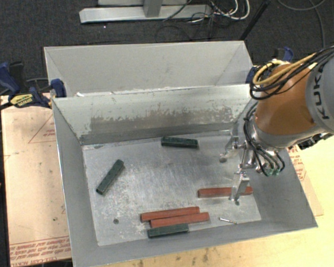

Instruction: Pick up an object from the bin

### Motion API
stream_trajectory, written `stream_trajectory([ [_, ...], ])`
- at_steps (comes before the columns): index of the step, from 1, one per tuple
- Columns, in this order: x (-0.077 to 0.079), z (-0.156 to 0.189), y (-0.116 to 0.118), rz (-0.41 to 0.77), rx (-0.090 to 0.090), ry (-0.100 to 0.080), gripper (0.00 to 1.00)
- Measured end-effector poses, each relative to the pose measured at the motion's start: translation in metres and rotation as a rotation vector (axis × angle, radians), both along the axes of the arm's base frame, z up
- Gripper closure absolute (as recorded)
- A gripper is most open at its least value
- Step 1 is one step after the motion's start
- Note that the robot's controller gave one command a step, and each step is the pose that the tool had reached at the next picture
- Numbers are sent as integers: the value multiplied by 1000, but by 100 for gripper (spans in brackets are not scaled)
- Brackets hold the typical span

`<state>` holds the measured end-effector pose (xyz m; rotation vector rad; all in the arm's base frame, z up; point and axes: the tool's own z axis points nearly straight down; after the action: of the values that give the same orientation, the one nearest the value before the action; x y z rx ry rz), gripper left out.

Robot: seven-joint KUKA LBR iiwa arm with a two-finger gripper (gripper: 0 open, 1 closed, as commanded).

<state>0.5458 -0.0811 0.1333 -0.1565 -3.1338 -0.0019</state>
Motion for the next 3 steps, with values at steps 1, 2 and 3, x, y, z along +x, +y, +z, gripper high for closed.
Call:
stream_trajectory([
  [1, -4, 31, 16, 12, 0, -6, 0],
  [2, -10, -34, 18, 19, -1, -10, 0],
  [3, -12, -58, 31, -114, -3, -26, 100],
])
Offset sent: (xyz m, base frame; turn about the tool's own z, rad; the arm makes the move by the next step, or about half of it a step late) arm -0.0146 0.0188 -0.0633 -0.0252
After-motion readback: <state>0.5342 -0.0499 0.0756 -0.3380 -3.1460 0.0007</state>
